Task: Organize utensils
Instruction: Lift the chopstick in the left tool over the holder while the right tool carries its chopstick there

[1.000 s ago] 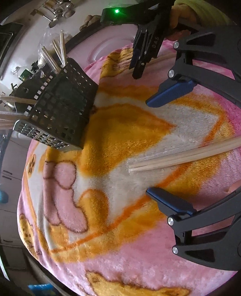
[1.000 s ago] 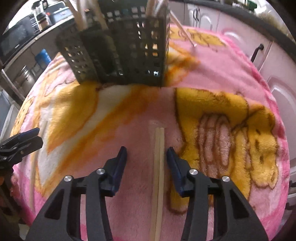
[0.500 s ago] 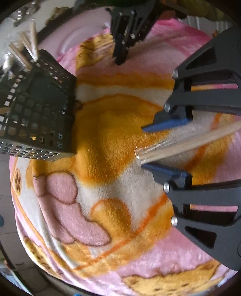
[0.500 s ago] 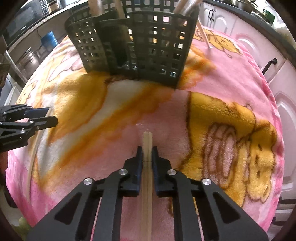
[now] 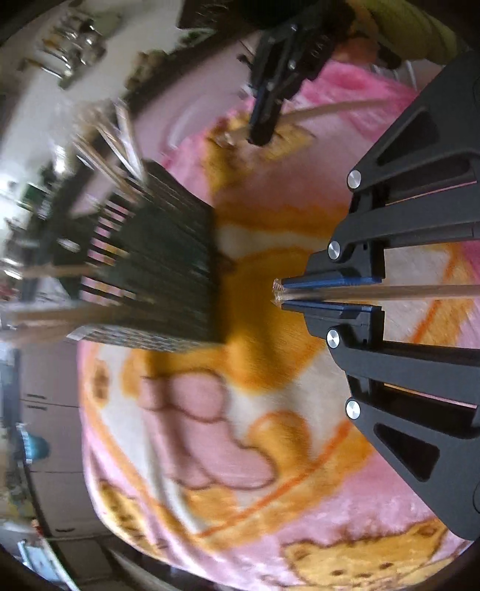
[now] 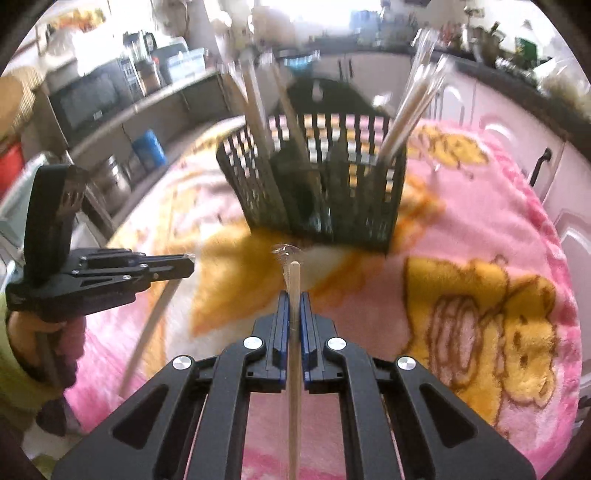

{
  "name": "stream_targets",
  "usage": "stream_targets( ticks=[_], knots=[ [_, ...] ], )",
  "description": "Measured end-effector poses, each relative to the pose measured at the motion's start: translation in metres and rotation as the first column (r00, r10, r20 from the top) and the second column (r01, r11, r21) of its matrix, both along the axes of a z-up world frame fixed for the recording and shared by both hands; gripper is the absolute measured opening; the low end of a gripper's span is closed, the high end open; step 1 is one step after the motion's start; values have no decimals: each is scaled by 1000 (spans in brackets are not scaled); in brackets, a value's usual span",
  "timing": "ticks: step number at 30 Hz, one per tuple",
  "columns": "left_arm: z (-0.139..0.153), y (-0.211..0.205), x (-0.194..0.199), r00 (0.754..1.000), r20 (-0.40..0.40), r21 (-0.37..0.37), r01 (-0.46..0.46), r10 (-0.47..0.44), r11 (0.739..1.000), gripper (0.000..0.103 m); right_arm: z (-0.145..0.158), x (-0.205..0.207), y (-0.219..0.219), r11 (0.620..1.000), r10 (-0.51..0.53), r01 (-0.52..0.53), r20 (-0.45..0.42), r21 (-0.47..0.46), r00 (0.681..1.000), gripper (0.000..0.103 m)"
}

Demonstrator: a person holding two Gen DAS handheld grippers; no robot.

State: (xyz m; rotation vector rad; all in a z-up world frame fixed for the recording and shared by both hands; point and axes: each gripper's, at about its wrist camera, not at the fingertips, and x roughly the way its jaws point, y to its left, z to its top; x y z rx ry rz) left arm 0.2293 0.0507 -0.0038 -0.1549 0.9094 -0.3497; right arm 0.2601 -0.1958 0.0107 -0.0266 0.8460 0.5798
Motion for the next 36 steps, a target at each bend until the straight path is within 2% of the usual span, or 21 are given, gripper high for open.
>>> stream_targets(
  ticks=[7,14,19,22,29,36],
  knots=[
    [46,-13,-9,985,172,-51,-13,22,999,1,28,-10,-21,992,-72,55,155,111,985,6],
    [88,-10,-14,939,330,-116,-68,103,991,1,58,-18,-29,976,-141,83,299,199,944,6],
    [109,-11,-6,913,384,-146,-85,136,986,1,73,-15,-29,969,-178,98,366,228,913,6],
    [117,-8,0,910,388,-170,-85,146,982,1,81,-10,-28,963,-197,108,374,246,906,6],
    [133,-12,13,890,426,-179,-91,161,980,1,94,-1,-25,954,-230,121,410,274,883,6],
    [157,-19,25,855,493,-167,-89,161,982,1,108,10,-24,942,-256,121,439,312,861,6]
  ],
)
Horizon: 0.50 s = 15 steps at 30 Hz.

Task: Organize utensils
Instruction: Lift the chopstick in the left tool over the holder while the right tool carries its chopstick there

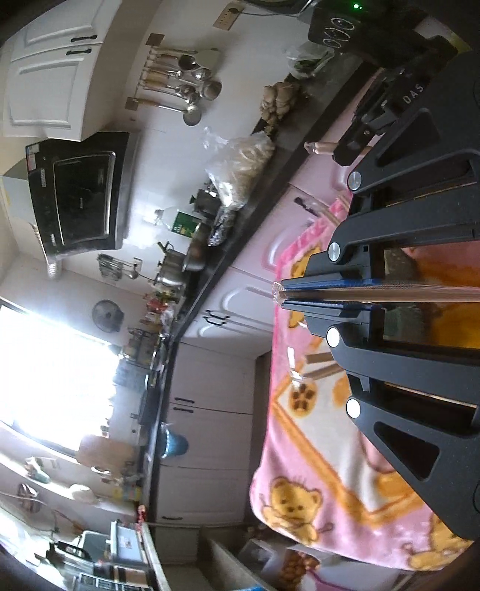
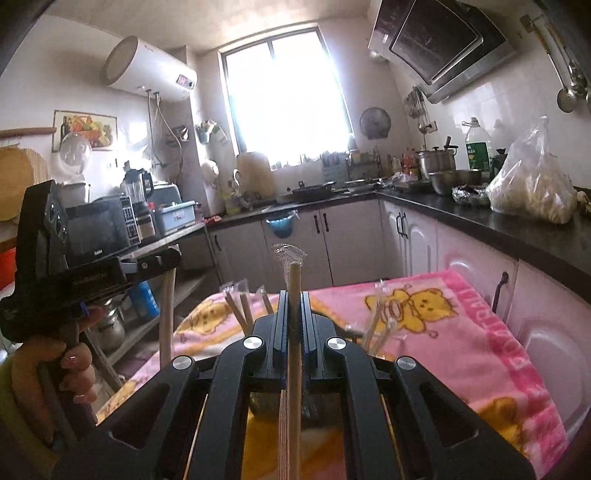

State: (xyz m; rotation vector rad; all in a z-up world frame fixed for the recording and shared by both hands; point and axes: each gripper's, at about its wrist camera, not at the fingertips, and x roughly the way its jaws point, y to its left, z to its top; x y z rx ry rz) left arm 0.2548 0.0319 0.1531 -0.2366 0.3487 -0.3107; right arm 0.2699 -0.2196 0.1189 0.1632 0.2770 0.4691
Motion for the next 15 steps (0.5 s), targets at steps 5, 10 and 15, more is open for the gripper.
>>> stream_targets(
  ticks=[5,10,15],
  knots=[
    [10,-4,10,1000,22,5,1,-1,1000,1,11,4,1,1000,-2,1,57,18,998,6],
    [13,-5,21,1000,30,8,-3,2,1000,1,19,15,-2,999,-12,8,76,47,997,6],
    [19,-6,30,998,56,7,-18,17,1000,1,24,29,-3,997,-38,32,92,67,995,6]
  ],
)
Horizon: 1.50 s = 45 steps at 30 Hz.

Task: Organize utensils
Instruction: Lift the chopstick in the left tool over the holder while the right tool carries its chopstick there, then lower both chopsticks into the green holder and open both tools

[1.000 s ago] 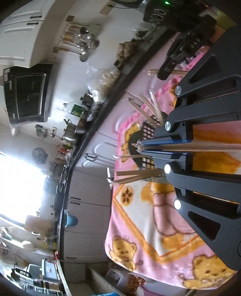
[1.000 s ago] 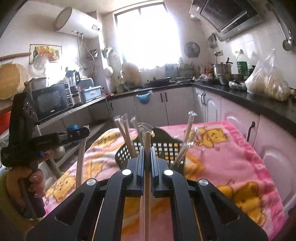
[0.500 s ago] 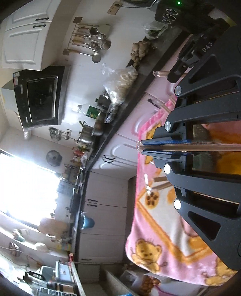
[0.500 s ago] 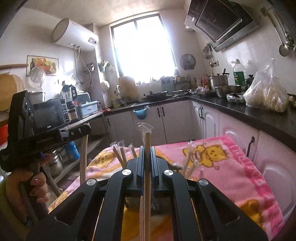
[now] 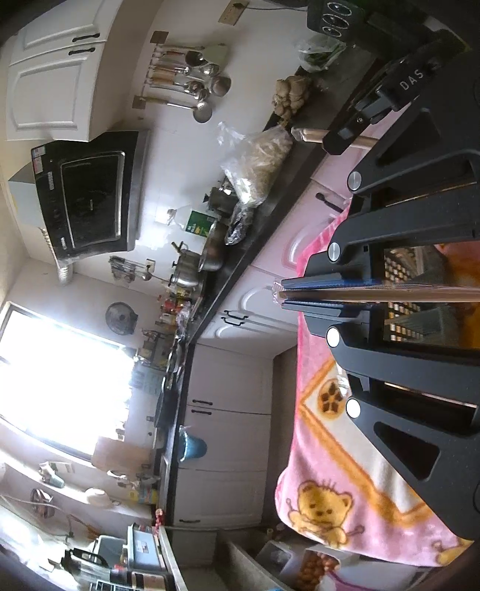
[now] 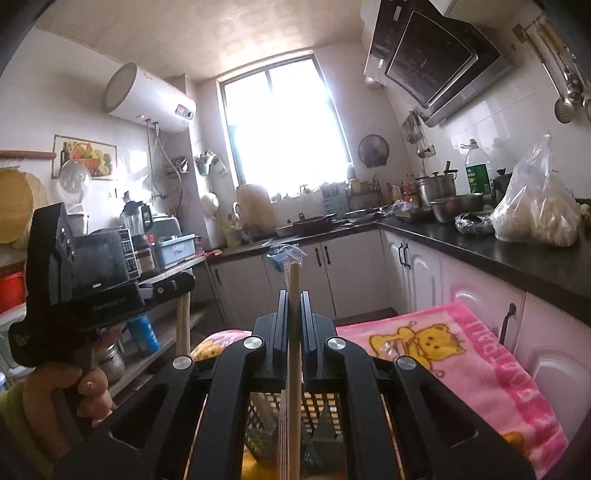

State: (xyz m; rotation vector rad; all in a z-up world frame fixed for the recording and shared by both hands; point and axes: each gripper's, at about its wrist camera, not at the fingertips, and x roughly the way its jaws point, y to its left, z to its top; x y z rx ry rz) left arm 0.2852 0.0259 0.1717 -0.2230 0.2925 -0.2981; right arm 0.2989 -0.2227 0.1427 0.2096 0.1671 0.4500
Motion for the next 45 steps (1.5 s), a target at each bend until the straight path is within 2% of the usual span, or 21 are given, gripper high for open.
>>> stream_targets(
  ticks=[6,14,24,30,37,45],
  knots=[
    [2,2,12,998,46,-9,-46,46,999,1,2,18,-1,999,-42,40,37,36,998,6],
    [-5,5,29,990,103,-22,-98,100,995,1,-8,45,10,992,-123,121,72,33,990,6],
    [-23,6,39,980,151,-32,-123,127,992,1,-20,59,32,970,-235,242,217,-2,947,6],
    [-34,7,45,978,157,-33,-133,136,991,1,-29,68,38,954,-285,301,270,-16,920,6],
    [-47,5,50,977,159,-38,-136,140,990,1,-42,75,39,938,-329,347,283,-17,901,6],
    [-67,0,54,981,143,-21,-127,129,992,1,-62,79,40,942,-310,333,265,-46,913,6]
  ],
)
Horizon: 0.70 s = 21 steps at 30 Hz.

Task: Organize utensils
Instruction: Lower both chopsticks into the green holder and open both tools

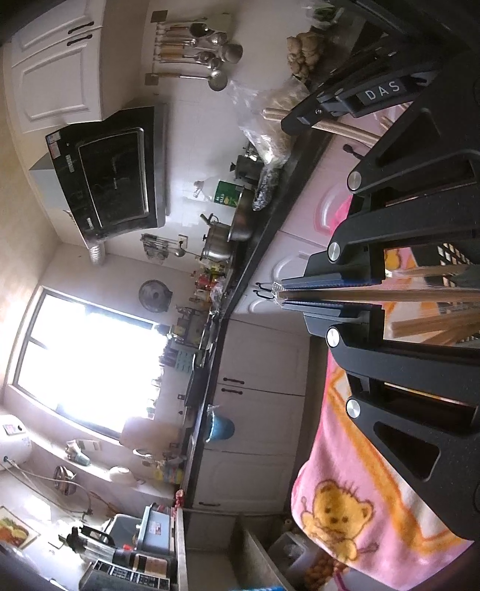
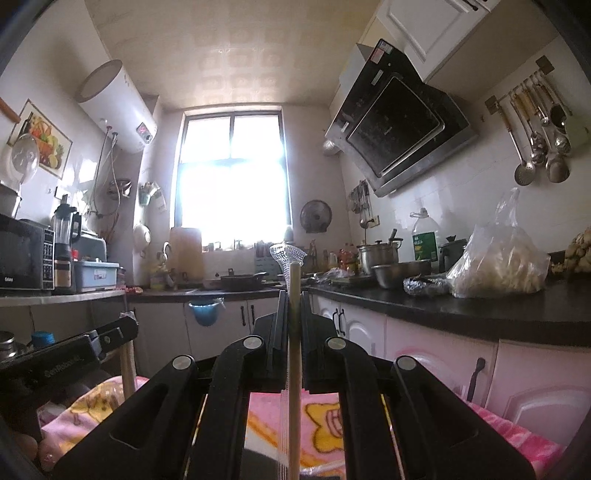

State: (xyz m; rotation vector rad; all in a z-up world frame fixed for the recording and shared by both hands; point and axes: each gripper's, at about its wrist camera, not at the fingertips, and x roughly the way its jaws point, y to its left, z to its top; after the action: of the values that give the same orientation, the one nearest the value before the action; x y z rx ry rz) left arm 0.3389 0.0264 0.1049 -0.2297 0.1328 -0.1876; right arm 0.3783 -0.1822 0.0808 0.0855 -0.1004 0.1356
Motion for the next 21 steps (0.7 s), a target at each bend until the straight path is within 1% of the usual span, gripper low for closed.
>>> stream_targets(
  ticks=[9,13,16,21],
  knots=[
    [-19,3,1,1000,-31,-4,0,0,1000,1,-12,3,-9,997,65,-64,-46,30,997,7],
    [-22,3,-1,999,-37,-1,3,-3,1000,1,-15,-2,-10,996,88,-86,-64,35,994,8],
    [-22,2,-3,999,-43,4,5,-5,1000,1,-15,-7,-12,994,103,-100,-76,42,992,13],
    [-22,3,-5,998,-60,11,9,-8,1000,2,-15,-16,-21,993,110,-105,-99,57,989,26]
  ],
)
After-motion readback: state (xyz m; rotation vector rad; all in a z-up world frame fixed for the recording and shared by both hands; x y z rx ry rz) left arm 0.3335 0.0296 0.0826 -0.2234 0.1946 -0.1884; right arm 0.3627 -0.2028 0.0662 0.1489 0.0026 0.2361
